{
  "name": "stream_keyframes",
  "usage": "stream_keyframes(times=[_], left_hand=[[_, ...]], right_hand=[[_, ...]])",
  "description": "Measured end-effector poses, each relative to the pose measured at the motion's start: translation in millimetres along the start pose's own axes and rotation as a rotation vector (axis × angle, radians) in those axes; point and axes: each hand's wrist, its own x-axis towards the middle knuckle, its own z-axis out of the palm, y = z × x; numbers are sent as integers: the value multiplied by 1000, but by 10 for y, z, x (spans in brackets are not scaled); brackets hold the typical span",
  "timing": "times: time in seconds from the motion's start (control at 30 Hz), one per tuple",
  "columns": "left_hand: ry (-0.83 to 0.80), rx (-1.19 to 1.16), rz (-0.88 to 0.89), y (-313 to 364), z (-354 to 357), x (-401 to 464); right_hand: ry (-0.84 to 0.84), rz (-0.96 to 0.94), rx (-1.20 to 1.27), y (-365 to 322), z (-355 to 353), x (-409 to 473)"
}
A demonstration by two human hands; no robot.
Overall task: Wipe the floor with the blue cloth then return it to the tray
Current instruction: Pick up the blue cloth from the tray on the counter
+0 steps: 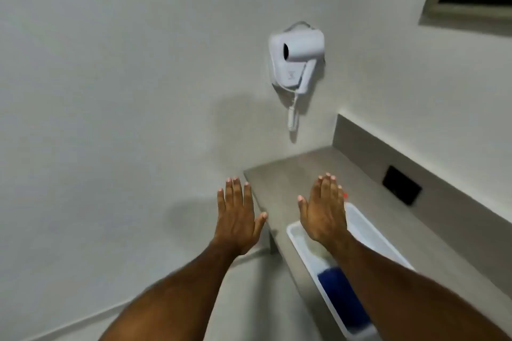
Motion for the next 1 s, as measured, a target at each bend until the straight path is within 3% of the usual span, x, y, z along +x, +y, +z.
stream_keyframes(times=[0.07, 0.37, 0.53, 0.63, 0.87, 1.0], left_hand=[[-91, -32, 43, 306, 289, -64], [-256, -147, 133, 1336, 950, -269], [-255, -155, 141, 1358, 837, -27], [-253, -172, 175, 1363, 782, 106], [-269, -213, 180, 1363, 786, 204], [-245, -217, 179, 1327, 816, 182]], right_hand=[[-55, 67, -32, 277, 127, -196], [-19, -90, -63, 978, 238, -235], [-20, -169, -9, 924, 284, -211], [-133, -218, -20, 872, 294, -185], [-195, -247, -53, 797, 329, -89], [-60, -207, 50, 860, 309, -183]])
